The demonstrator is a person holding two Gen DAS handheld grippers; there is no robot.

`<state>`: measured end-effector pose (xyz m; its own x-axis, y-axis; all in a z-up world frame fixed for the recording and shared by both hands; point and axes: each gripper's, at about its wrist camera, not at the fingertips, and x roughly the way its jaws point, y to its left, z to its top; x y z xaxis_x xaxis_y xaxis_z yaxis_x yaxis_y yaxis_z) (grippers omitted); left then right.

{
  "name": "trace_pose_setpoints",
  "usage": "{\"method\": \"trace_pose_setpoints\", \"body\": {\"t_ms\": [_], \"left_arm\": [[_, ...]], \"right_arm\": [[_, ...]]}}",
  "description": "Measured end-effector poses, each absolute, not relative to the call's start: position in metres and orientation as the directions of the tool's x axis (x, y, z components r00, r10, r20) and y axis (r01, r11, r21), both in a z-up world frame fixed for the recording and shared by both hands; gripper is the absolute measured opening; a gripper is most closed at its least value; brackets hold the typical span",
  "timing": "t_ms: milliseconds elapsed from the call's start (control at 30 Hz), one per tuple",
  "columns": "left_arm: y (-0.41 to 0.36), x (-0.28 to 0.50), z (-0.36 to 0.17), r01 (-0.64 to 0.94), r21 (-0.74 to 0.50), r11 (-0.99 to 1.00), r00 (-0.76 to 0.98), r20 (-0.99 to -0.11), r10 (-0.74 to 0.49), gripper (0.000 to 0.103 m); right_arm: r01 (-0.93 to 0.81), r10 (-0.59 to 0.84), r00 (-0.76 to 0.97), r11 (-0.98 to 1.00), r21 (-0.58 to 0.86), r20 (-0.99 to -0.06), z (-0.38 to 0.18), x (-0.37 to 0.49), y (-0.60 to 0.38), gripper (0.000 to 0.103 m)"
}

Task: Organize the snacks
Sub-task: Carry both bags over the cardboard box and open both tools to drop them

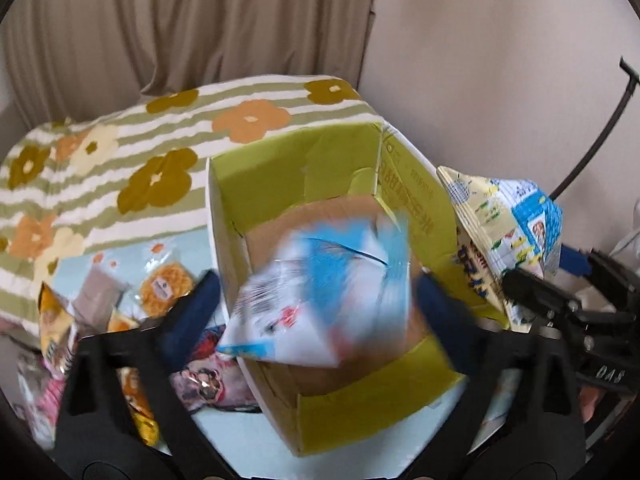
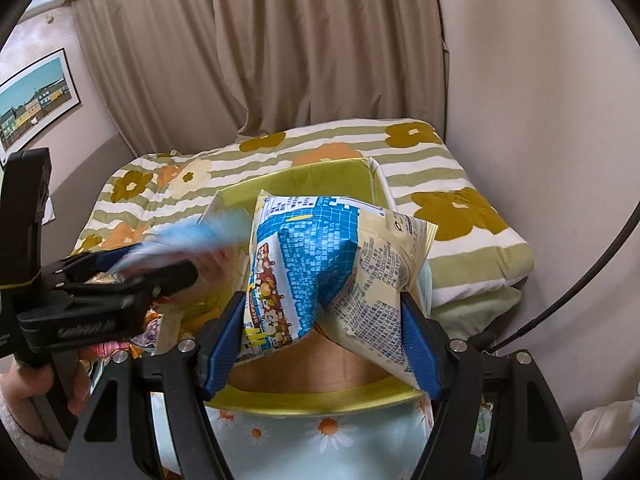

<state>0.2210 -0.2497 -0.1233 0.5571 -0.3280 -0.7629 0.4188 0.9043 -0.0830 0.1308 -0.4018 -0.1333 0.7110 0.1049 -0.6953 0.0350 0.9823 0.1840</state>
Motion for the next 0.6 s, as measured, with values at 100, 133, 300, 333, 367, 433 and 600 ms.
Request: {"method": "trace_pose_setpoints", "body": {"t_ms": [100, 133, 300, 333, 367, 433, 600], "left_arm": [[-0.246, 0.217, -0.120, 0.447, -0.090, 0.890, 0.536, -0.770, -0.347, 0.103], [-0.243, 0.214, -0.120, 0.449, -0.097, 0.888, 0.525, -0.775, -0.351, 0.103], [-0.225, 0.207, -0.122, 0.449, -0.114, 0.886, 0.504, -0.787, -0.356, 0.103], [-0.222, 0.207, -0.122, 0.446, -0.110, 0.888, 0.504, -0.789, -0.351, 0.103], [-0.218, 0.207, -0.122, 0.443, -0.107, 0.890, 0.506, -0.789, -0.347, 0.103], [-0.212, 0.208, -0.121, 0.434, -0.100, 0.895, 0.516, -0.787, -0.338, 0.103], [-0.198, 0.212, -0.120, 0.401, -0.102, 0.910, 0.535, -0.781, -0.324, 0.103]], "right_arm": [[0.036, 0.106, 0.705, 0.982, 0.184, -0.702, -0.133, 0.132, -0.401, 0.068], [0.033, 0.106, 0.701, 0.983, 0.180, -0.705, -0.133, 0.133, -0.401, 0.068], [-0.005, 0.105, 0.691, 0.990, 0.141, -0.715, -0.135, 0.139, -0.391, 0.069], [-0.020, 0.112, 0.686, 0.991, 0.135, -0.719, -0.137, 0.141, -0.387, 0.070], [-0.030, 0.116, 0.679, 0.991, 0.131, -0.725, -0.139, 0.144, -0.385, 0.070], [-0.047, 0.131, 0.661, 0.990, 0.133, -0.739, -0.144, 0.151, -0.381, 0.070], [-0.041, 0.169, 0.653, 0.981, 0.188, -0.738, -0.157, 0.158, -0.377, 0.088]]}}
